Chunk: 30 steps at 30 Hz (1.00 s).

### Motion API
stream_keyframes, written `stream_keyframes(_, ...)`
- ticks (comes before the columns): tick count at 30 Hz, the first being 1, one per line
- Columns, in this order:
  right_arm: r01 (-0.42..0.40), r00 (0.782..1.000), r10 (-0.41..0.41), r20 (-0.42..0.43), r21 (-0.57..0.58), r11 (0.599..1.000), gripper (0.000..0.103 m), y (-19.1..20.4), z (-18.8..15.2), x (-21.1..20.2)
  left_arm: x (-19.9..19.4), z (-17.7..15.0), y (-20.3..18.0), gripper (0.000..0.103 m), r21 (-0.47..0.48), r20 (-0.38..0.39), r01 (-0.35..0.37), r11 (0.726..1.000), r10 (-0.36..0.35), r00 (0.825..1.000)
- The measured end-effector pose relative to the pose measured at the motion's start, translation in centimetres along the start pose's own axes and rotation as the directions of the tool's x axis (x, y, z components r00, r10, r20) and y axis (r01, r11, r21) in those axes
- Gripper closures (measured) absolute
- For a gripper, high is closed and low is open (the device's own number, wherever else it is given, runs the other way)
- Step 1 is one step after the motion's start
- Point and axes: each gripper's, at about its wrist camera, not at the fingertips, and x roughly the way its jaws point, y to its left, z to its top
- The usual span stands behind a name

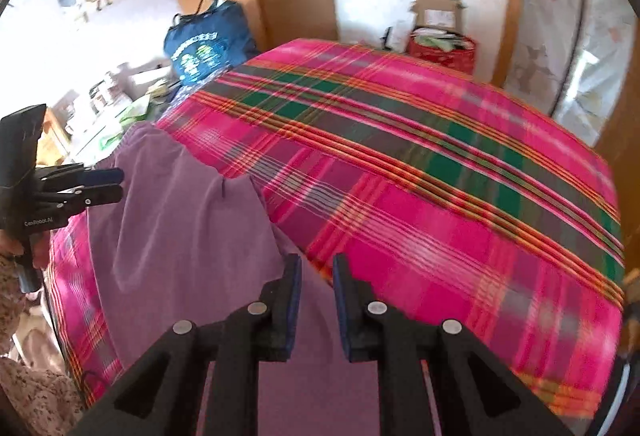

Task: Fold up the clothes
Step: 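Move both open grippers over the folded garment, then grasp the mauve garment edge with the right gripper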

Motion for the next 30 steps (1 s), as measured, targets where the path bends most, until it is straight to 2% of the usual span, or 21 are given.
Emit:
stream_keyframes(4,-0.099,0.994,0.098,-0.042,-0.014,0.995,0.086,-0.2,1.4,2.6,1.5,0.6,0.8,0.063,-0.031,-0.016,-0.004,1.0,0.003,1.0)
stream_keyframes(8,-0.156,0.985,0.151,-0.083,-0.058,0.986,0.075,0.5,1.9,4.6,2.1,0.7,1.6,0.063,-0.049,-0.03,-0.015,0.999,0.014,0.999)
stream_keyframes(15,-0.269,0.958,0.253,-0.137,-0.118,0.956,0.074,2.7,2.0,6.1,3.2,0.6,2.2,0.063,-0.069,-0.049,-0.028,0.997,0.024,0.999)
stream_keyframes(18,-0.308,0.946,0.286,-0.155,-0.149,0.94,0.076,4.0,1.9,6.4,3.6,0.4,2.3,0.063,-0.067,-0.056,-0.028,0.997,0.024,0.998)
stream_keyframes(20,-0.29,0.952,0.267,-0.147,-0.17,0.942,0.089,4.6,1.7,6.3,3.9,0.3,2.5,0.063,-0.073,-0.062,-0.025,0.997,0.02,0.998)
stream_keyframes(22,-0.314,0.945,0.292,-0.148,-0.154,0.937,0.093,4.6,1.7,6.3,4.0,0.1,2.7,0.063,-0.082,-0.063,-0.021,0.996,0.016,0.998)
stream_keyframes(30,-0.406,0.908,0.391,-0.148,-0.086,0.91,0.091,4.5,1.8,6.4,4.2,-0.1,2.8,0.063,-0.086,-0.053,-0.016,0.996,0.011,0.999)
